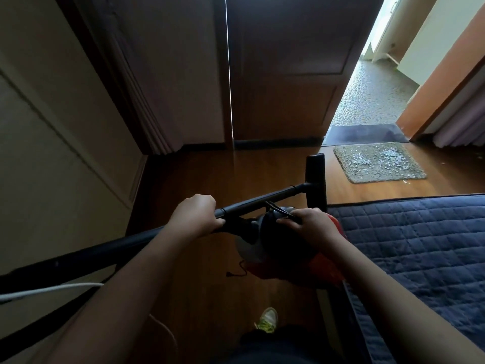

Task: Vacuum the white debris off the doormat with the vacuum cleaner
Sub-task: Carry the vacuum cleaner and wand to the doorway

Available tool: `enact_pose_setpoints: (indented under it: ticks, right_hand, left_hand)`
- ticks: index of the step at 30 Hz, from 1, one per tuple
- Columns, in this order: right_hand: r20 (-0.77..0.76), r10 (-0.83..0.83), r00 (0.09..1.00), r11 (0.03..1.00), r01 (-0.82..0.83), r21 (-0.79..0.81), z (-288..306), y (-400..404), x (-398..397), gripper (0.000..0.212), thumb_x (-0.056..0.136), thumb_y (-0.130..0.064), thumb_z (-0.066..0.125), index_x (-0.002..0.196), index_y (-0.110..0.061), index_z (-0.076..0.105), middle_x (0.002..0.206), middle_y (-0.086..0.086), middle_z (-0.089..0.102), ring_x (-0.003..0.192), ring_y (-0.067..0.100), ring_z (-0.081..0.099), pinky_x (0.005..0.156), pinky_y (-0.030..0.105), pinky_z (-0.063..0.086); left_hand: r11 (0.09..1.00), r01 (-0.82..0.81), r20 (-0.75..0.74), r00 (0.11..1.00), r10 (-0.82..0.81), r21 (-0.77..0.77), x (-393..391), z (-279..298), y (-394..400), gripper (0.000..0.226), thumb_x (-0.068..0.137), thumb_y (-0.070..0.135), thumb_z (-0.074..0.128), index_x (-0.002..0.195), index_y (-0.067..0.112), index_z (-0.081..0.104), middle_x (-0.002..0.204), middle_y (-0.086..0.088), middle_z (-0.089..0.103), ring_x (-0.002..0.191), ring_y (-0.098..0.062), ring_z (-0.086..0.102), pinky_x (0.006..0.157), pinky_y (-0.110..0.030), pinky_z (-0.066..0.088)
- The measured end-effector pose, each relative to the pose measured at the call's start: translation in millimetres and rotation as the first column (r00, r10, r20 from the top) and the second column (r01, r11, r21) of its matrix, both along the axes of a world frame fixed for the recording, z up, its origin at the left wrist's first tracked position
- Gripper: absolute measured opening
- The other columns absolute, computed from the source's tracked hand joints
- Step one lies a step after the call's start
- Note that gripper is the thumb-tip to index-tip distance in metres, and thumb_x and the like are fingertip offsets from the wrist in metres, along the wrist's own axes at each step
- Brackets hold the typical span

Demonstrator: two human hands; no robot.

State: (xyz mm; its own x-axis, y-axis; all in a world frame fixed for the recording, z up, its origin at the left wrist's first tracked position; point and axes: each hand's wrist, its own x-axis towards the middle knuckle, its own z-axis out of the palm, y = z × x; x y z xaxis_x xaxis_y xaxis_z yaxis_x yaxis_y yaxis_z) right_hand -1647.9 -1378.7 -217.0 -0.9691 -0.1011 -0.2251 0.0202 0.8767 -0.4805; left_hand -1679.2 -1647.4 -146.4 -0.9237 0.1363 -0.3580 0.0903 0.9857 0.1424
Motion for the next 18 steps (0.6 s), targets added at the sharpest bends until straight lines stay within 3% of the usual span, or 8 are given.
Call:
enact_pose_setpoints:
  ticks: [4,9,13,18]
  right_hand:
    - [-0.010,0.025,1.000,1.000,-0.025,-0.006,5,21,-61,0.021,0.092,-0.048,0.060,0.085,-0.029,0.065,0.079,-0.008,0.064,0.070,0.007,0.062,0.061,0.020,0.052]
    - [-0.030,0.033,0.999,0.999,-0.032,0.026,11,35,-125,0.027,0.094,-0.046,0.058,0.092,-0.022,0.069,0.079,-0.010,0.062,0.068,0.001,0.059,0.058,0.013,0.045]
    - [-0.005,0.015,1.000,1.000,-0.015,0.003,10,43,-179,0.021,0.093,-0.048,0.059,0.085,-0.029,0.064,0.073,-0.014,0.058,0.065,-0.002,0.057,0.053,0.011,0.038]
    - [0.010,-0.043,0.999,0.999,0.043,0.026,-1,45,-253,0.022,0.093,-0.051,0.058,0.083,-0.032,0.062,0.071,-0.016,0.055,0.070,0.005,0.055,0.057,0.015,0.035]
  left_hand:
    - [1.000,0.002,-0.016,1.000,-0.002,-0.028,-60,3,23,0.021,0.086,0.041,0.066,0.090,0.021,0.065,0.079,0.003,0.064,0.069,-0.012,0.063,0.059,-0.027,0.052]
    - [0.999,0.013,-0.020,1.000,-0.014,-0.037,-127,6,40,0.021,0.088,0.041,0.066,0.093,0.020,0.065,0.080,0.004,0.064,0.070,-0.011,0.063,0.060,-0.025,0.053]
    - [1.000,0.025,0.000,1.000,-0.025,-0.018,-188,-3,45,0.023,0.088,0.042,0.066,0.095,0.020,0.065,0.080,0.004,0.064,0.070,-0.011,0.063,0.057,-0.024,0.051]
    - [0.998,0.061,0.035,0.997,-0.062,0.026,-276,-18,49,0.022,0.088,0.042,0.066,0.095,0.021,0.064,0.082,0.004,0.064,0.071,-0.010,0.063,0.054,-0.022,0.047]
